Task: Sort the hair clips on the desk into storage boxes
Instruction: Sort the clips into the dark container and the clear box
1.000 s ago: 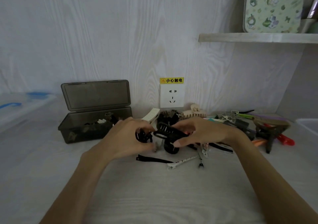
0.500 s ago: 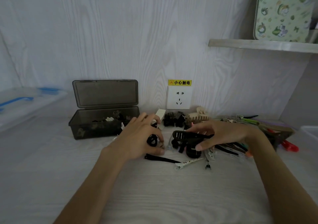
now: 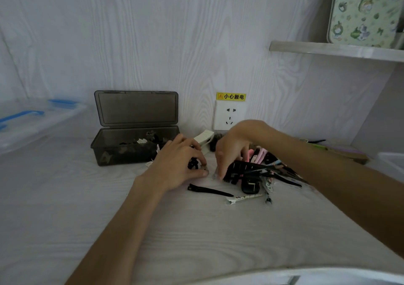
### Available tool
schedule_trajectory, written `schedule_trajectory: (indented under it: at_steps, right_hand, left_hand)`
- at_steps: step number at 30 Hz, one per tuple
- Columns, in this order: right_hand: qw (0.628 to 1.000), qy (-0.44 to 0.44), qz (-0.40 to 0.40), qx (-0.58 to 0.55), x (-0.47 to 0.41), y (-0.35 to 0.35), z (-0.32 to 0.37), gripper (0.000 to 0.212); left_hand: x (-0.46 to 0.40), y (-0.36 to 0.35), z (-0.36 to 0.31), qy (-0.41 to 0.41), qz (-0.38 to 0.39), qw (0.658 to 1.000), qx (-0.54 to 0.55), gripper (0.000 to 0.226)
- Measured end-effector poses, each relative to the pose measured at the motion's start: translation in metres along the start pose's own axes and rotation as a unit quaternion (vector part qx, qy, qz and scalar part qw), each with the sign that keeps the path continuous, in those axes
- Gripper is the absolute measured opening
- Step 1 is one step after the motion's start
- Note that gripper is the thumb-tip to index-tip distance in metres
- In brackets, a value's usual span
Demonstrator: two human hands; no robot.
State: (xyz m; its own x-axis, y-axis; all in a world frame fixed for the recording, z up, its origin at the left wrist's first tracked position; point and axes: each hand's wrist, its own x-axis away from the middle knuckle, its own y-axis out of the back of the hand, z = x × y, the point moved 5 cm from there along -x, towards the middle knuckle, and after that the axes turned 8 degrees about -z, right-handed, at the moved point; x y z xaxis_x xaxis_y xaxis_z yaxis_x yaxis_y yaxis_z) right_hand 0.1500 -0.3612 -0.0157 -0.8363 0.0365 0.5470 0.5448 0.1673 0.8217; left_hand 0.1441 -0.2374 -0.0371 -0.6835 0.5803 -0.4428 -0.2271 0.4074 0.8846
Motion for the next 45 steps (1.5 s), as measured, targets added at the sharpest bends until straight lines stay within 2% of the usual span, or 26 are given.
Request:
schedule_trajectory:
  at_steps: [2, 5, 7, 12, 15, 18, 21, 25, 27, 29, 31, 35, 38, 41, 45]
  right_hand:
    - [0.995, -0.029, 0.039, 0.09, -0.003, -0.003, 0.004, 0.058]
    - [0.991, -0.033, 0.006, 0.132, -0.008, -0.006, 0.009, 0.034]
    - [0.992, -0.006, -0.033, 0.119, -0.006, -0.007, 0.009, 0.031]
    - [0.983, 0.075, -0.165, 0.028, 0.001, -0.014, -0.001, 0.023]
    - [0.972, 0.107, -0.203, -0.053, 0.003, -0.017, -0.009, 0.006]
    - [0.952, 0.115, -0.226, -0.169, 0.011, -0.014, -0.016, 0.011]
    - [0.913, 0.101, -0.238, -0.317, 0.013, -0.01, -0.025, 0.008]
    - [0.823, 0.018, -0.221, -0.523, 0.002, -0.011, -0.037, 0.008]
    - [0.772, -0.008, -0.179, -0.61, 0.001, -0.017, -0.034, 0.013]
    - [0.739, -0.002, -0.171, -0.651, -0.003, -0.017, -0.03, 0.018]
    - [0.732, 0.014, -0.195, -0.652, -0.008, -0.013, -0.024, 0.023]
    - [0.771, 0.054, -0.315, -0.551, -0.006, 0.01, -0.005, 0.011]
    - [0.722, 0.11, -0.397, -0.557, -0.002, 0.034, 0.013, 0.01]
    - [0.681, 0.148, -0.411, -0.588, -0.006, 0.05, 0.04, 0.011]
    - [0.714, 0.178, -0.451, -0.505, -0.021, 0.052, 0.073, 0.014]
  left_hand:
    - [0.0, -0.001, 0.002, 0.003, -0.001, 1.0, 0.0, 0.032]
    - [0.0, -0.002, 0.003, 0.007, -0.002, 1.0, 0.011, 0.032]
    - [0.0, -0.002, 0.003, 0.01, -0.005, 1.0, 0.018, 0.032]
    - [0.0, -0.003, 0.004, 0.016, -0.015, 0.999, 0.037, 0.031]
    - [0.0, -0.003, 0.004, 0.02, -0.019, 0.999, 0.047, 0.03]
    - [0.0, -0.003, 0.005, 0.022, -0.027, 0.998, 0.049, 0.03]
    - [0.0, -0.001, 0.006, 0.036, -0.041, 0.997, 0.056, 0.03]
    - [-0.001, 0.01, 0.011, 0.093, -0.115, 0.984, 0.097, 0.029]
    - [-0.001, 0.018, 0.017, 0.138, -0.178, 0.959, 0.172, 0.028]
    - [0.001, 0.026, 0.026, 0.188, -0.23, 0.922, 0.248, 0.027]
    - [0.006, 0.032, 0.037, 0.23, -0.271, 0.9, 0.254, 0.027]
    - [0.023, 0.046, 0.065, 0.309, -0.358, 0.855, 0.214, 0.023]
    - [0.033, 0.052, 0.082, 0.353, -0.397, 0.829, 0.176, 0.024]
    - [0.037, 0.052, 0.093, 0.368, -0.388, 0.837, 0.115, 0.024]
    - [0.038, 0.048, 0.097, 0.368, -0.345, 0.861, 0.065, 0.027]
